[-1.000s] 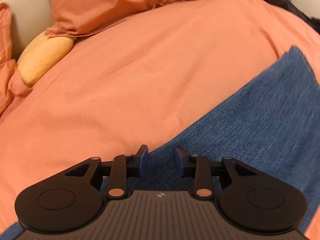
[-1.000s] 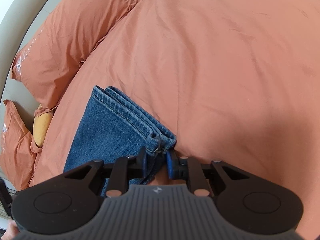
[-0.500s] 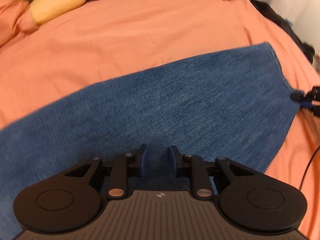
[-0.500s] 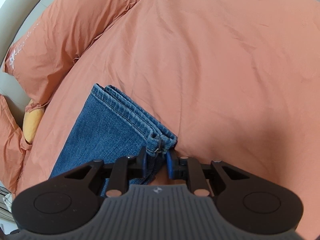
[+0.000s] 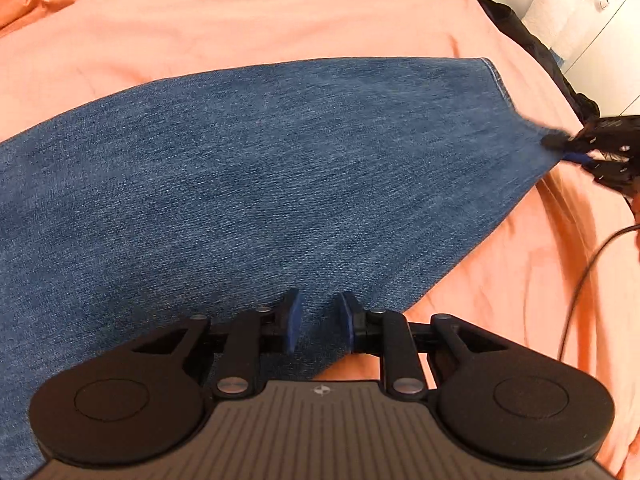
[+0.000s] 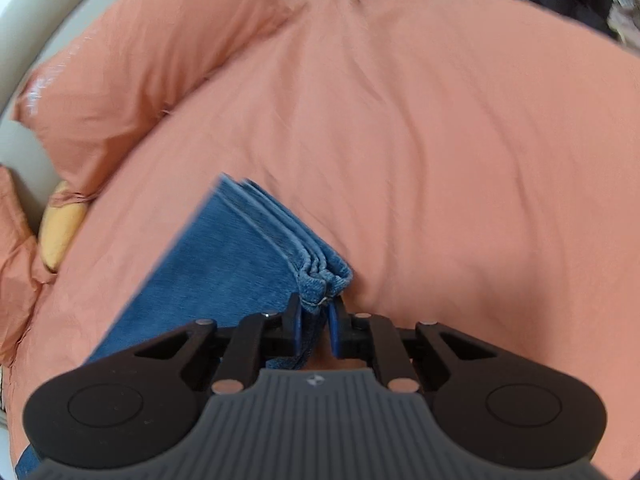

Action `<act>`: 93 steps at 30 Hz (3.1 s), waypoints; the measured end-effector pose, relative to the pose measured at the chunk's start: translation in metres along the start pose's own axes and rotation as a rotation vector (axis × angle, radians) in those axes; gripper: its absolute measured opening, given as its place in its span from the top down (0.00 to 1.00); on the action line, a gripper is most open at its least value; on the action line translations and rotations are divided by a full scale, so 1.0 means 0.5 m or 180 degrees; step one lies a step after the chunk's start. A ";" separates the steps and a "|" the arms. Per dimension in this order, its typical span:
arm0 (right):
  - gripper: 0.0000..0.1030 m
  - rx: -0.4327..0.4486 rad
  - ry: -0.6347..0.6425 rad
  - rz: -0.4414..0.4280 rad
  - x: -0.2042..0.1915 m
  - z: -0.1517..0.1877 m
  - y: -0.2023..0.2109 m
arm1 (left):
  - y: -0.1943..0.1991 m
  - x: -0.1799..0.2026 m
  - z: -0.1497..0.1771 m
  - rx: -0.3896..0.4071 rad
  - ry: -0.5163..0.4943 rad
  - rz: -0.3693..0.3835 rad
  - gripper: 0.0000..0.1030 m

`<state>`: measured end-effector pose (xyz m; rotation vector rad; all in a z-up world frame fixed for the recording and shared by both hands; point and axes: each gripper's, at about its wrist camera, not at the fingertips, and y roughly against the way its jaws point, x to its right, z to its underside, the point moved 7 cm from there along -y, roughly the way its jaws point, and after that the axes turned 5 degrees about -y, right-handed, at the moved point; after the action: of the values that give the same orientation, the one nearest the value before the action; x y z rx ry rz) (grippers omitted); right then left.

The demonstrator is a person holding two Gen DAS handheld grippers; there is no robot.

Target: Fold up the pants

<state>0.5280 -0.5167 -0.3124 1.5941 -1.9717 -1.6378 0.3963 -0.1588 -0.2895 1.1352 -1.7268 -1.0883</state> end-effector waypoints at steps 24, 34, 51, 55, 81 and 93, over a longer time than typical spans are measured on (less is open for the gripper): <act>0.93 0.0801 0.2942 -0.0611 -0.772 0.338 0.399 | 0.255 -0.251 0.164 0.0486 -0.0121 -0.0259 0.74; 0.94 0.0117 0.3226 -0.0710 -0.962 0.694 0.266 | 0.447 -0.527 0.202 0.0841 0.0236 -0.0795 0.73; 0.82 -0.0931 0.3819 -0.0293 -0.808 1.011 0.046 | 0.379 -0.565 0.310 0.0663 0.0695 -0.0346 0.56; 0.58 -0.0972 0.3535 -0.0484 -0.806 0.967 0.084 | 0.344 -0.535 0.278 0.0720 0.0807 -0.0091 0.44; 0.72 -0.0267 0.2608 0.0123 -0.548 0.557 0.028 | 0.095 -0.480 0.153 0.0684 0.1463 0.0590 0.93; 0.72 -0.0220 0.2564 0.0008 -0.531 0.546 0.012 | 0.155 -0.427 0.098 0.0709 0.0455 -0.0306 0.93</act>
<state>0.4624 -0.1425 -0.2881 1.8149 -1.4585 -0.8191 0.3929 0.0723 -0.2651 1.4116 -1.7259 -0.8632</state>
